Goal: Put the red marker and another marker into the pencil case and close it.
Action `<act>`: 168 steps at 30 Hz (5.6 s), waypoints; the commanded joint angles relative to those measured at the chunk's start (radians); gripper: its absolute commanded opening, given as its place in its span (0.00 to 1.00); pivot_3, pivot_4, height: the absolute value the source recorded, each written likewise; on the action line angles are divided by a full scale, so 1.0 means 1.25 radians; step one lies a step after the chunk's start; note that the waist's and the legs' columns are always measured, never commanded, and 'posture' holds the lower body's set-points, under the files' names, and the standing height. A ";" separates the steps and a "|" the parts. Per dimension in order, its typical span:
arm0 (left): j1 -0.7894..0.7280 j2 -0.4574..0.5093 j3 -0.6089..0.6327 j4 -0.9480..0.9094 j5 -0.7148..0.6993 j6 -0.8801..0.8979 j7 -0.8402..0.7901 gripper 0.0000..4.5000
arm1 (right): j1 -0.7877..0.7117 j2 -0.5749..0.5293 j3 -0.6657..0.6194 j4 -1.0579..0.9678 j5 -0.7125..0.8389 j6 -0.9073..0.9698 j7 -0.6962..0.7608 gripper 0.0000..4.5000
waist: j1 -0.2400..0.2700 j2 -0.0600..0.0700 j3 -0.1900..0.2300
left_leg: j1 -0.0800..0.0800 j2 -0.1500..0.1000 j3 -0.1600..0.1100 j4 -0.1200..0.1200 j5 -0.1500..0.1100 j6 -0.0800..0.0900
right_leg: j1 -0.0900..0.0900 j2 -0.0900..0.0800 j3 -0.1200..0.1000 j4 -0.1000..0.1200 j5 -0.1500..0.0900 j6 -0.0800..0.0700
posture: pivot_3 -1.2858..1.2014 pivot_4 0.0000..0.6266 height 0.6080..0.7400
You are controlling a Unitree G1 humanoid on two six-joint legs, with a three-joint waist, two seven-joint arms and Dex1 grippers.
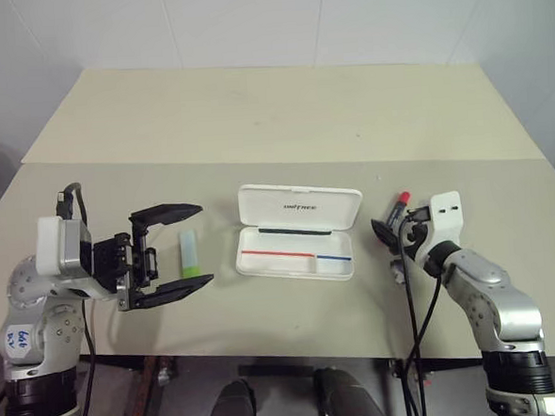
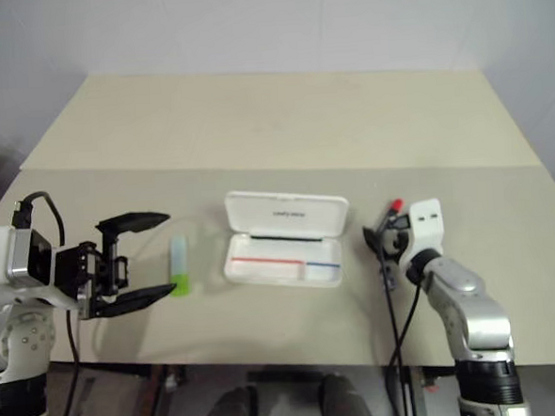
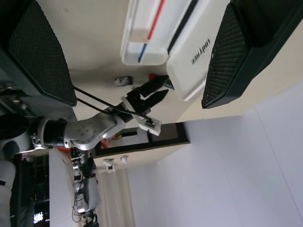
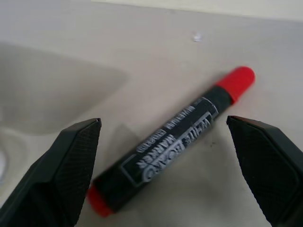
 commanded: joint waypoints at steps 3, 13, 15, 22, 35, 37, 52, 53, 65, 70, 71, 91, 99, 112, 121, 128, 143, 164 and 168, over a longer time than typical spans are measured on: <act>-0.005 0.046 0.033 0.048 -0.013 0.016 -0.035 1.00 | -0.022 0.013 0.002 0.042 -0.036 -0.009 -0.038 1.00 | -0.001 0.000 0.000 | 0.000 0.000 0.000 0.000 0.000 0.000 | 0.000 0.000 0.000 0.000 0.000 0.000 | 0.52 0.24 1.00; -0.033 0.056 0.022 0.078 0.017 -0.008 -0.039 1.00 | -0.043 0.036 0.013 0.060 -0.059 0.150 -0.110 0.47 | -0.002 -0.007 -0.004 | 0.001 0.000 0.000 0.001 0.000 0.000 | 0.001 -0.001 0.000 -0.001 -0.002 -0.006 | 0.52 0.24 1.00; -0.036 0.055 0.021 0.081 0.021 -0.010 -0.039 1.00 | -0.044 0.037 0.015 0.055 -0.059 0.149 -0.108 0.33 | 0.000 -0.007 -0.004 | 0.001 0.000 0.000 0.001 0.000 0.000 | 0.002 -0.001 0.000 -0.002 -0.002 -0.006 | 0.52 0.24 1.00; -0.050 0.048 0.017 0.089 0.022 -0.007 -0.035 1.00 | -0.084 0.011 0.013 0.048 -0.072 0.091 -0.087 0.14 | 0.000 -0.008 -0.005 | 0.000 0.000 0.001 0.001 0.000 0.000 | 0.002 -0.001 0.000 -0.006 -0.001 -0.007 | 0.52 0.24 1.00; -0.056 0.039 0.023 0.119 0.014 -0.003 -0.040 1.00 | -0.345 -0.111 -0.029 0.021 -0.010 0.029 0.046 0.14 | -0.020 -0.002 -0.001 | -0.002 0.001 0.003 -0.007 0.000 0.000 | -0.004 -0.001 0.001 -0.006 0.002 0.000 | 0.52 0.24 1.00; -0.054 0.037 0.024 0.121 0.012 -0.002 -0.040 1.00 | -0.379 -0.118 -0.029 -0.002 0.014 0.036 0.071 0.14 | -0.022 -0.002 -0.001 | -0.003 0.001 0.003 -0.010 0.000 0.000 | -0.007 -0.001 0.001 -0.005 0.001 -0.001 | 0.52 0.24 1.00; -0.073 0.055 0.055 0.259 0.021 -0.066 -0.160 1.00 | -0.345 -0.328 0.203 -0.357 0.287 0.251 0.458 0.14 | -0.014 -0.001 -0.001 | -0.013 0.001 0.000 -0.005 0.000 0.000 | -0.015 -0.003 -0.002 -0.003 0.001 -0.001 | 0.52 0.24 1.00; -0.082 0.055 0.049 0.265 0.022 -0.066 -0.157 1.00 | -0.347 -0.341 0.237 -0.347 0.256 0.221 0.481 0.14 | -0.015 -0.001 -0.001 | -0.013 0.001 0.000 -0.004 0.000 0.000 | -0.014 -0.003 -0.002 -0.003 0.001 -0.001 | 0.52 0.24 1.00; -0.007 0.071 0.074 0.227 -0.006 -0.037 -0.154 1.00 | -0.344 -0.265 0.487 -0.248 -0.078 0.014 0.453 0.14 | -0.017 -0.001 0.000 | -0.013 0.001 0.000 -0.001 0.000 0.000 | -0.016 -0.002 -0.002 0.001 0.001 -0.001 | 0.52 0.24 1.00; 0.000 0.088 0.078 0.258 0.011 -0.054 -0.167 1.00 | -0.357 -0.210 0.531 -0.153 -0.200 -0.060 0.420 0.14 | -0.017 -0.002 -0.001 | -0.013 0.001 0.000 0.001 0.000 0.000 | -0.015 -0.002 -0.002 0.002 0.001 -0.001 | 0.52 0.24 1.00; 0.000 0.092 0.076 0.263 0.016 -0.059 -0.170 1.00 | -0.358 -0.205 0.535 -0.137 -0.219 -0.076 0.420 0.14 | -0.017 -0.002 -0.001 | -0.013 0.001 0.000 0.001 0.000 0.000 | -0.015 -0.002 -0.002 0.002 0.001 -0.001 | 0.52 0.24 1.00; -0.032 0.080 0.054 0.260 0.023 -0.069 -0.151 1.00 | -0.355 -0.146 0.510 -0.080 -0.305 -0.108 0.457 0.37 | -0.017 -0.002 -0.001 | -0.013 0.001 0.000 0.001 0.000 0.000 | -0.015 -0.002 -0.002 0.003 0.001 -0.001 | 0.52 0.24 1.00; -0.039 0.073 0.048 0.262 0.028 -0.077 -0.143 1.00 | -0.349 -0.141 0.500 -0.081 -0.306 -0.096 0.464 1.00 | -0.017 -0.002 -0.001 | -0.013 0.001 0.000 0.001 0.000 0.000 | -0.015 -0.002 -0.002 0.003 0.001 -0.001 | 0.52 0.24 1.00; 0.036 -0.001 0.052 0.158 0.059 -0.125 -0.047 1.00 | -0.306 -0.189 0.301 -0.286 0.063 0.174 0.638 1.00 | -0.014 -0.002 -0.001 | -0.013 0.001 -0.001 0.001 0.000 0.000 | -0.015 -0.002 -0.003 0.004 0.001 -0.001 | 0.52 0.24 1.00; 0.147 -0.092 0.073 -0.015 0.125 -0.146 0.205 1.00 | -0.236 -0.292 0.118 -0.291 0.234 0.158 0.699 1.00 | -0.013 -0.003 -0.001 | -0.012 0.000 -0.002 0.002 0.000 0.000 | -0.012 -0.003 -0.004 0.002 0.002 0.000 | 0.52 0.24 1.00; 0.292 -0.153 0.081 -0.167 0.169 -0.087 0.445 1.00 | -0.194 -0.333 0.064 -0.261 0.260 0.085 0.714 1.00 | -0.014 -0.003 -0.001 | -0.012 0.001 -0.001 0.002 0.000 0.000 | -0.012 -0.002 -0.003 0.002 0.002 0.000 | 0.52 0.24 1.00; 0.288 -0.330 -0.074 -0.297 0.407 0.137 0.941 1.00 | -0.165 -0.339 0.048 -0.206 0.257 -0.013 0.712 1.00 | 0.004 -0.003 -0.001 | -0.011 0.000 -0.001 0.008 0.000 0.000 | -0.009 0.000 -0.001 0.001 0.005 0.002 | 0.52 0.24 1.00; 0.155 -0.429 -0.171 -0.309 0.463 0.558 1.148 1.00 | -0.103 -0.374 -0.108 -0.189 0.421 0.010 0.748 1.00 | 0.008 -0.003 -0.001 | -0.011 -0.001 -0.001 0.008 0.000 0.000 | -0.008 0.000 -0.001 0.000 0.005 0.003 | 0.52 0.24 1.00; 0.128 -0.428 -0.174 -0.291 0.475 0.613 1.158 1.00 | -0.064 -0.371 -0.139 -0.192 0.450 -0.008 0.762 1.00 | 0.007 -0.004 -0.001 | -0.008 -0.001 -0.001 0.008 0.000 0.000 | -0.004 0.000 -0.001 0.000 0.005 0.003 | 0.52 0.24 1.00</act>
